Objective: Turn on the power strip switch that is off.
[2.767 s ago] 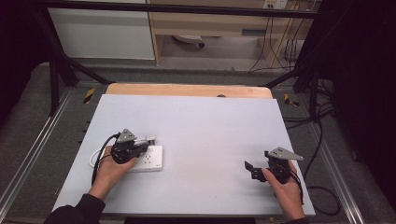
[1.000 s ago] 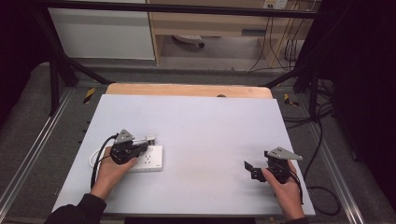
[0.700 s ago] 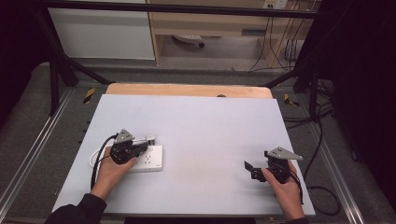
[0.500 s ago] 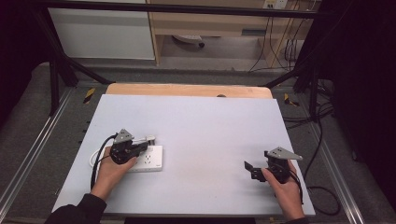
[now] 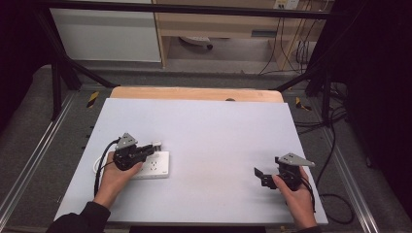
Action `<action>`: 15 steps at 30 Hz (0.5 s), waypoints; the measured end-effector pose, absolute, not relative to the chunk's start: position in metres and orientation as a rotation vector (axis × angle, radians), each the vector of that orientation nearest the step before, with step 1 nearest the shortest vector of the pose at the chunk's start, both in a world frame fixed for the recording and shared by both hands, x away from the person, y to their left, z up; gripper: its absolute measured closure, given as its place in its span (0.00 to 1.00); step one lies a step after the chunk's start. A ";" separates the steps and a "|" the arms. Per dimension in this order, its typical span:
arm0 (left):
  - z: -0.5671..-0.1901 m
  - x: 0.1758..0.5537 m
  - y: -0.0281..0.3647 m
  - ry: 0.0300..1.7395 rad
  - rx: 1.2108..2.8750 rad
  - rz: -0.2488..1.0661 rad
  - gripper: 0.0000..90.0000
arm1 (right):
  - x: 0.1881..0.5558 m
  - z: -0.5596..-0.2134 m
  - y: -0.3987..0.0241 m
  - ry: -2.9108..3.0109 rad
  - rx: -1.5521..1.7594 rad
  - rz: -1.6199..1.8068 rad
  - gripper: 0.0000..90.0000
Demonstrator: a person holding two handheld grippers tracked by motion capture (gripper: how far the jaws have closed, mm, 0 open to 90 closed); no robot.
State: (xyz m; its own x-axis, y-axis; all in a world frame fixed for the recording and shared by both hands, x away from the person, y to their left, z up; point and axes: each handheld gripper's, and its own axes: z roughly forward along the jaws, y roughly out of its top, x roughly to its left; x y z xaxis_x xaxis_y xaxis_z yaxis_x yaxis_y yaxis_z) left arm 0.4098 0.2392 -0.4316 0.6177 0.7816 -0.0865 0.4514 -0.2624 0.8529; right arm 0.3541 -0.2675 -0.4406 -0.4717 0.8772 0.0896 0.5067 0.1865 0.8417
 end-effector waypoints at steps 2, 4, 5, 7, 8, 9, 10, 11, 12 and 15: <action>-0.431 0.410 0.239 0.985 1.903 0.454 0.82 | 0.354 -0.441 -0.268 2.054 1.297 1.204 0.05; -0.430 0.410 0.239 0.995 1.893 0.459 0.76 | 0.354 -0.441 -0.268 2.055 1.296 1.203 0.05; -0.430 0.410 0.240 1.001 1.892 0.468 0.73 | 0.354 -0.441 -0.267 2.056 1.296 1.202 0.05; -0.430 0.410 0.240 1.014 1.883 0.469 0.67 | 0.354 -0.441 -0.267 2.056 1.297 1.202 0.05; -0.430 0.411 0.241 1.017 1.882 0.470 0.65 | 0.354 -0.441 -0.267 2.056 1.298 1.202 0.05; -0.430 0.411 0.241 1.021 1.877 0.470 0.63 | 0.354 -0.441 -0.267 2.056 1.298 1.202 0.05; -0.430 0.411 0.241 1.024 1.874 0.471 0.61 | 0.354 -0.441 -0.267 2.056 1.297 1.202 0.05; -0.430 0.411 0.241 1.027 1.870 0.471 0.59 | 0.354 -0.441 -0.267 2.056 1.298 1.202 0.05; -0.429 0.411 0.241 1.028 1.865 0.468 0.58 | 0.354 -0.441 -0.267 2.056 1.298 1.202 0.05; -0.428 0.411 0.241 1.032 1.857 0.469 0.52 | 0.354 -0.441 -0.267 2.057 1.298 1.202 0.05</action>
